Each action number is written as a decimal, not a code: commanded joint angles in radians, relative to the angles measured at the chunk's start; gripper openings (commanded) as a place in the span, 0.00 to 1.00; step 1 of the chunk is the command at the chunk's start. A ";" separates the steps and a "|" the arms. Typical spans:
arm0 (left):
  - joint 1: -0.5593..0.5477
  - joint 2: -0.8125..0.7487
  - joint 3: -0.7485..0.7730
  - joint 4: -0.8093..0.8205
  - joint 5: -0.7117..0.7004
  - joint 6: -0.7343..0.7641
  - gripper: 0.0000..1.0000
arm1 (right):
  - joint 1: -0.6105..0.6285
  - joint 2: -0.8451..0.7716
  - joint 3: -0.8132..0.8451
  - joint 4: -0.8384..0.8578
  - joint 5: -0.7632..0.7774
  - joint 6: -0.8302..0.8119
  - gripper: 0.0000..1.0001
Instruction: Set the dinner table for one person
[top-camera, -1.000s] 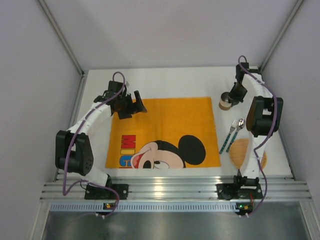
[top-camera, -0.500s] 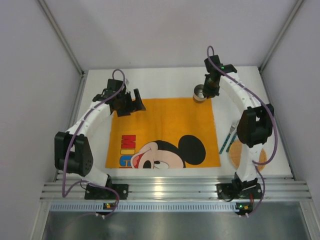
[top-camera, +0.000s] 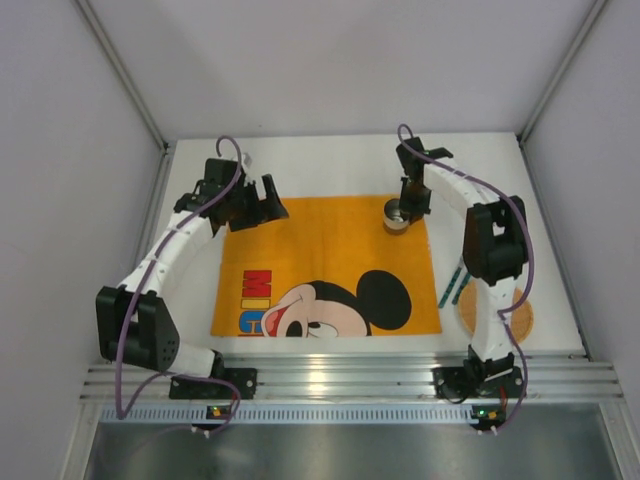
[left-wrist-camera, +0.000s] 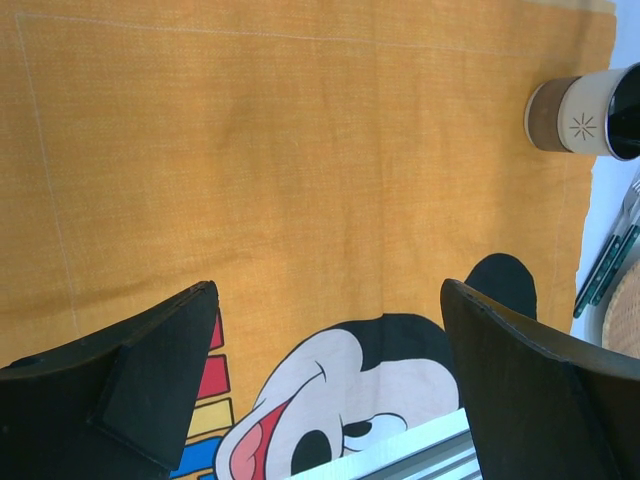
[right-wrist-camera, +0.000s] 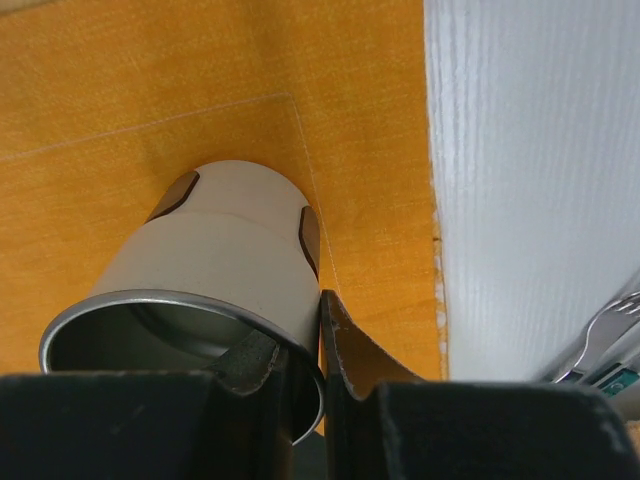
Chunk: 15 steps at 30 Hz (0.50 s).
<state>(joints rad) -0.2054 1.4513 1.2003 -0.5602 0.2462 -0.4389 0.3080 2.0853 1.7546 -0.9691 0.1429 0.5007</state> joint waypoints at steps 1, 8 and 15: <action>0.004 -0.065 -0.028 -0.027 -0.008 0.017 0.98 | 0.028 -0.025 -0.007 0.061 -0.037 -0.011 0.02; 0.004 -0.086 -0.059 -0.017 0.005 0.005 0.98 | 0.028 -0.083 -0.073 0.058 -0.016 -0.022 0.54; -0.020 -0.052 -0.047 0.005 0.013 0.003 0.98 | -0.055 -0.310 -0.251 0.026 0.075 -0.036 0.73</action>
<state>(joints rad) -0.2108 1.3972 1.1477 -0.5858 0.2459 -0.4393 0.3058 1.9461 1.5650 -0.9295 0.1562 0.4786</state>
